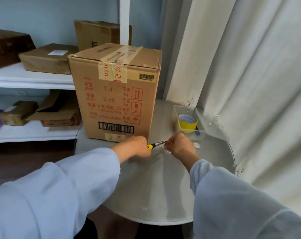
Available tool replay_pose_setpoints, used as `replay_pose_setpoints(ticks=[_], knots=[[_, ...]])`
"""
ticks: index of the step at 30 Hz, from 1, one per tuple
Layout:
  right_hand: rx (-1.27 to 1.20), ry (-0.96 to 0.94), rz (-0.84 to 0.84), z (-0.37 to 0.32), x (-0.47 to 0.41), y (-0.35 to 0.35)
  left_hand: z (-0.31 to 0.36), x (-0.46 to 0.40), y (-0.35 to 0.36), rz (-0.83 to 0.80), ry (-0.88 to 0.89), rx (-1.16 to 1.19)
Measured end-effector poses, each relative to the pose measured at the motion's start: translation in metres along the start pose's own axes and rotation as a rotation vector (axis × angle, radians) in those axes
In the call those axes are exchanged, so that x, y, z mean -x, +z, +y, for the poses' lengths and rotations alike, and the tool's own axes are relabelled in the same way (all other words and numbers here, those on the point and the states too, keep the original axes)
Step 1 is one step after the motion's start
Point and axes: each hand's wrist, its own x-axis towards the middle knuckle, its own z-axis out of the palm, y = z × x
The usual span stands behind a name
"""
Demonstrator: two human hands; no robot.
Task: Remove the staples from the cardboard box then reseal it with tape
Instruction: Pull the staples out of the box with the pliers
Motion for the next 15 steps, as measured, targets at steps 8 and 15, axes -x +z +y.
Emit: replay_pose_setpoints(ticks=[8, 15], knots=[[0.138, 0.030, 0.037, 0.012, -0.016, 0.010, -0.001, -0.014, 0.022, -0.018, -0.024, 0.046], [0.144, 0.111, 0.096, 0.035, -0.026, -0.003, 0.002, -0.021, 0.027, -0.027, -0.048, 0.001]])
